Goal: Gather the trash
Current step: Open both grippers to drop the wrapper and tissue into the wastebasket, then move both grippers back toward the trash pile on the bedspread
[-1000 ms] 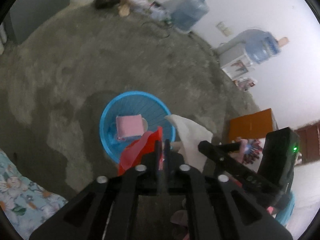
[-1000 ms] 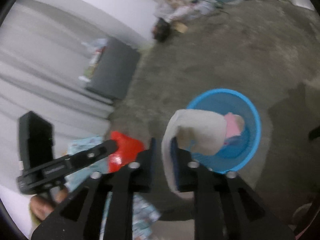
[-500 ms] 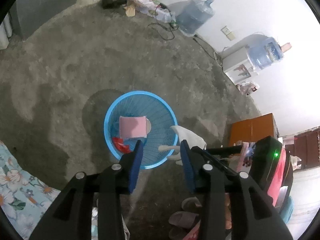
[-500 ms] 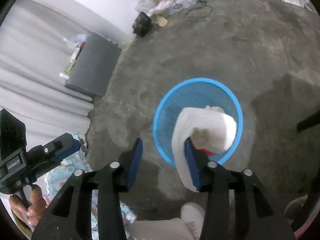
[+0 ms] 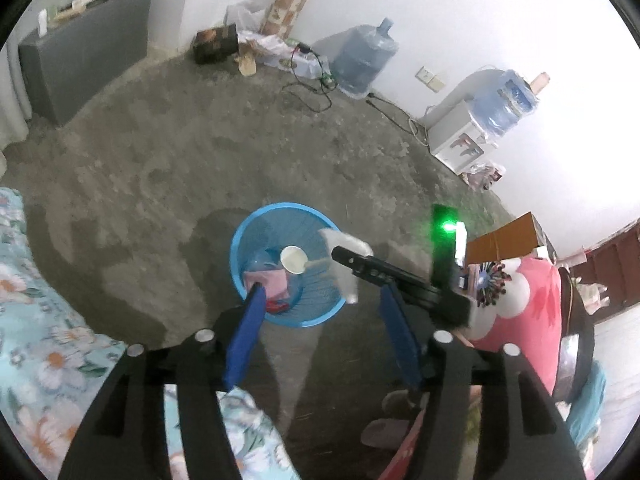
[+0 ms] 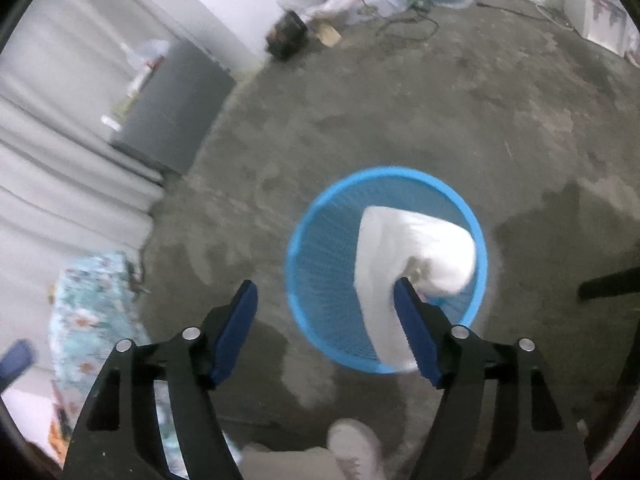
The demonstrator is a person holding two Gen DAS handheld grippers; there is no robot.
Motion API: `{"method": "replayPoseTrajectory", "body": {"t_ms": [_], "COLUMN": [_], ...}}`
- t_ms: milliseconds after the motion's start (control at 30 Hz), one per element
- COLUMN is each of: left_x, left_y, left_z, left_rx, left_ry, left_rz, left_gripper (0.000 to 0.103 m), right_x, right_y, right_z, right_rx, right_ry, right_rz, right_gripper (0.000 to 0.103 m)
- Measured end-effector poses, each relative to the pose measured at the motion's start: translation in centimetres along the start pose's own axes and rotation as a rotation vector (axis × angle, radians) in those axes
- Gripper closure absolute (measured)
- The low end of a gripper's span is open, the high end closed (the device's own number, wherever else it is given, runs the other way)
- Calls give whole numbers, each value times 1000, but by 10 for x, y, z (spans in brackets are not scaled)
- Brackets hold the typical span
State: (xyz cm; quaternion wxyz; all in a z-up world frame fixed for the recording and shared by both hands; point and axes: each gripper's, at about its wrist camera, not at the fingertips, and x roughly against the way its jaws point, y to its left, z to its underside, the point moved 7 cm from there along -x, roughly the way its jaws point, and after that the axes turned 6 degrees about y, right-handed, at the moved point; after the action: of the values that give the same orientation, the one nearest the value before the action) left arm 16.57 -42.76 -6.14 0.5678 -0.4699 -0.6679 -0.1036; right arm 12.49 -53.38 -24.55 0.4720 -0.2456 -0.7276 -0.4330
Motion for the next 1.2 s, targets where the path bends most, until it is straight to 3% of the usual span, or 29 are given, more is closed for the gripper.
{"method": "replayPoseTrajectory", "body": {"t_ms": [167, 400, 533, 867, 1200], "left_x": [29, 61, 86, 160, 208], "left_y": [2, 3, 7, 36, 71], "left_z": [15, 37, 52, 112, 174], "left_rx": [-27, -32, -47, -33, 62], "left_ry": [-32, -63, -105, -244, -353], "left_rz": [-32, -36, -49, -161, -241], "left_gripper": [32, 27, 24, 13, 9], "right_x": [-10, 1, 29, 118, 156], "right_y": [-11, -21, 3, 106, 175], "right_z": [19, 37, 47, 99, 152], "right_rx": [-29, -84, -32, 236, 427], "right_ry": [27, 30, -29, -227, -363], "right_rz": [1, -4, 2, 53, 139], "right_gripper": [26, 25, 25, 8, 8]}}
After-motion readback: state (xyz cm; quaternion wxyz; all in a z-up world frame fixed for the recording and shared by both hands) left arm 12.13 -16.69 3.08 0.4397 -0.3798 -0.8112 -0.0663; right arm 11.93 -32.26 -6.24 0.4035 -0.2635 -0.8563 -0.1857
